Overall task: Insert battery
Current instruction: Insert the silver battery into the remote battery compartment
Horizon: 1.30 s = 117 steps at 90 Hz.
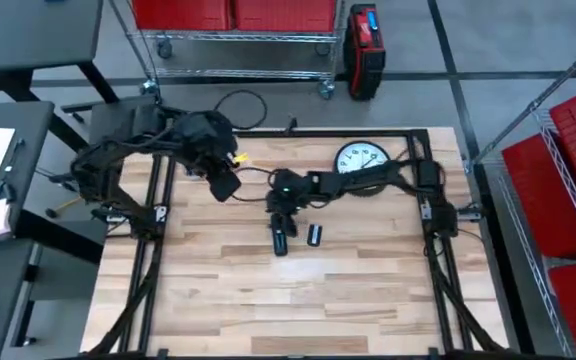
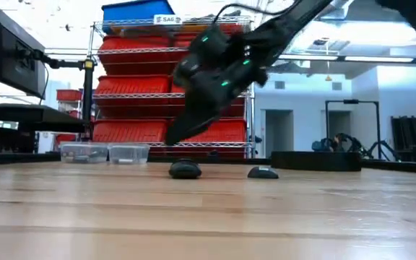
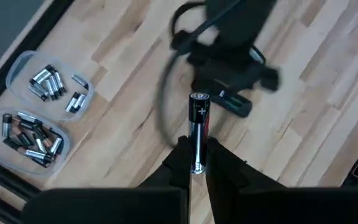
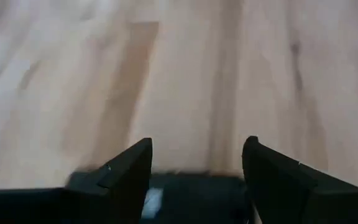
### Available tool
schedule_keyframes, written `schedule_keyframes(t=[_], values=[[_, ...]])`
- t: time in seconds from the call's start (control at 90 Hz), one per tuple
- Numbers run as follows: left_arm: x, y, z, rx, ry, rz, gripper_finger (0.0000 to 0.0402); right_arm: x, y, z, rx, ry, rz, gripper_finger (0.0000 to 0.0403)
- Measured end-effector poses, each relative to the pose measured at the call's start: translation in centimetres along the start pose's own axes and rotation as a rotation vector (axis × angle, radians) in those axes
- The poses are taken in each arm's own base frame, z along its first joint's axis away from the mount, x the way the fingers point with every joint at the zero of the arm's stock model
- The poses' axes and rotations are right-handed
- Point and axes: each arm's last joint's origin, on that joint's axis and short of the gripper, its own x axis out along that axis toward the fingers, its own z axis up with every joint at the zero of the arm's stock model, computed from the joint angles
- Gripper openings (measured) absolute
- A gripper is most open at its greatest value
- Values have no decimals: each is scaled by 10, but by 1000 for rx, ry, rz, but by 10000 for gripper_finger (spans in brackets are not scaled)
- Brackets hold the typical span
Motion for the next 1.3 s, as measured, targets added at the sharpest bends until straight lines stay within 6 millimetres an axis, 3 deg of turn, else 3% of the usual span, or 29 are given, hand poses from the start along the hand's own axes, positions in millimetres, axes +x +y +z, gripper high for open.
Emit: schedule_keyframes(t=[0.156,0.289,0.589,0.889,1.0,1.1,1.3], values=[[-7,2,-2,25,-15,-8,6,18,-7,4,26,91,-47,203],[-6,2,-2,54,-15,-9,6,18,-14,-3,62,206,-85,175],[-6,1,-2,73,-12,-9,6,-9,-26,-17,216,429,-104,133],[-6,1,-3,51,-19,2,6,-33,-21,-23,256,585,-96,122],[-6,0,-2,42,-34,11,6,-55,-21,-9,246,530,-107,122],[-6,-2,-1,50,-51,4,6,-91,-21,13,219,433,-124,122],[7,-10,10,96,-86,0,6,-190,-11,48,157,231,-185,122]])
